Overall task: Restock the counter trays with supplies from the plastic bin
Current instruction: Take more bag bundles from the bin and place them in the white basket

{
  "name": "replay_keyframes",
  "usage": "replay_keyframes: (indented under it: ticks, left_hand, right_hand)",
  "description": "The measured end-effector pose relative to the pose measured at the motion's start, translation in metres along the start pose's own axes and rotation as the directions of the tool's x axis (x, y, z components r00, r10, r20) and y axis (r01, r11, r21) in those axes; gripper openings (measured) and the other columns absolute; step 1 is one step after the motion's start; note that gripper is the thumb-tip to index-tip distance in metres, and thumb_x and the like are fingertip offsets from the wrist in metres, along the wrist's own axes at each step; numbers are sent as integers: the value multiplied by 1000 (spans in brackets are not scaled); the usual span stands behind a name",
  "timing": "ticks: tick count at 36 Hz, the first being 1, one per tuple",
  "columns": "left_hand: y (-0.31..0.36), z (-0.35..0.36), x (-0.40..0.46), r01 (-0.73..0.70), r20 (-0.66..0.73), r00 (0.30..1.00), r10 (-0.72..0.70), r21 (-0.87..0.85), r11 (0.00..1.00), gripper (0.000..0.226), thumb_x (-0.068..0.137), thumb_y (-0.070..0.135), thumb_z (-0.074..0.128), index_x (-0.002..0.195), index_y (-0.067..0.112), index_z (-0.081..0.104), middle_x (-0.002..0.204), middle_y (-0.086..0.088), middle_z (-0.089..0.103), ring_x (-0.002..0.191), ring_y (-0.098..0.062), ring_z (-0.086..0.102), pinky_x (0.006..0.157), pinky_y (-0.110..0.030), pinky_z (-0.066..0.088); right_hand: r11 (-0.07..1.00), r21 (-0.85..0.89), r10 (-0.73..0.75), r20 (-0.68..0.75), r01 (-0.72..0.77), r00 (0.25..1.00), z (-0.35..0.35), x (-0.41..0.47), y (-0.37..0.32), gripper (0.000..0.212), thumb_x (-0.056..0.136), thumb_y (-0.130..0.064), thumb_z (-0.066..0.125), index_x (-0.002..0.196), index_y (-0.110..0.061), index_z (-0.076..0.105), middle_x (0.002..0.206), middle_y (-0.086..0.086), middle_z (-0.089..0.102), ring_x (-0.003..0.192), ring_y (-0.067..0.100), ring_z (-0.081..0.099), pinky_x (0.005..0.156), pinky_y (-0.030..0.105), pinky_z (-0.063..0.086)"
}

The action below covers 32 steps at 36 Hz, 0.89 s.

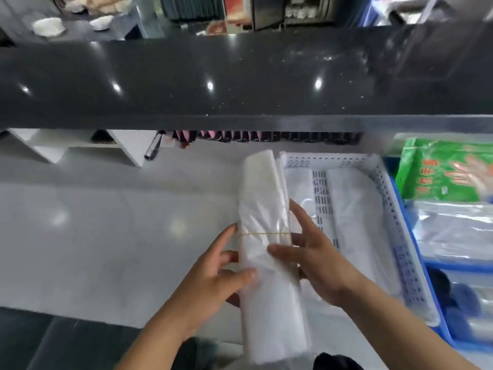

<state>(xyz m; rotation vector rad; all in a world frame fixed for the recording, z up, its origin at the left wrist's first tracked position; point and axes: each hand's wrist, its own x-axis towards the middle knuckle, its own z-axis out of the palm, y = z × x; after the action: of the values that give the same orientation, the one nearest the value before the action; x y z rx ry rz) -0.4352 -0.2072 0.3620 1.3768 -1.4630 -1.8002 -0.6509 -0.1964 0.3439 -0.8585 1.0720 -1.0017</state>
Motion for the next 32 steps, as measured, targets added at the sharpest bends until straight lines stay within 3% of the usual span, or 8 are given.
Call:
replay_keyframes:
  ticks: [4,9,14,20,23,27,29,32]
  left_hand:
    - [-3,30,42,18,-144,989,-30,-86,996,50,90,21,70,133,41,54,111,0,74,92,-17,73,70,-31,59]
    - [-17,53,72,158,-136,979,-150,50,986,45,97,19,57,136,42,52,127,14,64,109,-3,63,94,-47,57]
    - [-24,58,77,189,-83,979,-189,-6,982,51,96,6,53,127,46,60,115,10,73,103,-10,71,68,-33,59]
    - [-24,58,71,187,-109,977,-184,16,982,55,99,6,51,138,44,53,121,16,70,114,-8,65,90,-39,58]
    - [-27,60,69,178,-132,976,-174,22,984,54,101,8,50,121,58,61,119,21,70,117,-4,63,103,-49,50]
    - [-33,62,67,161,-153,976,-156,20,987,52,99,16,55,108,67,61,117,22,70,110,-1,66,94,-41,57]
    - [-34,65,64,147,-134,981,-141,34,989,48,92,26,66,119,65,57,119,21,69,104,1,69,86,-25,58]
    - [-38,70,62,146,-131,983,-131,110,983,70,78,31,77,135,57,45,125,20,66,103,-4,70,88,-30,59]
  right_hand:
    - [987,154,74,-221,-40,973,-47,-6,8,78,82,-5,73,135,-52,43,108,12,74,88,29,72,62,36,57]
    - [988,155,70,-287,-26,955,-89,-8,9,73,83,-3,70,124,-59,47,106,10,75,87,30,73,72,52,60]
    - [988,142,83,-189,-57,978,-96,18,5,77,81,-1,71,130,-54,44,108,11,74,90,33,73,66,45,59]
    - [933,-281,153,-255,-225,955,-83,40,19,95,81,2,72,147,-47,26,118,9,57,82,27,69,63,43,62]
    - [899,-381,108,-289,-218,951,-84,41,30,96,79,-2,74,148,-47,25,129,8,52,87,26,67,60,39,61]
    - [744,-643,-5,-277,-181,961,-83,47,33,95,79,-12,74,151,-41,19,140,9,50,99,22,61,59,21,49]
    - [601,-779,-42,-256,-180,966,-81,46,27,90,79,-21,74,151,-36,22,137,9,49,105,24,61,74,28,56]
    - [351,-921,-92,-211,-166,973,-81,49,17,85,76,-37,76,147,-30,31,149,10,30,128,31,44,100,42,49]
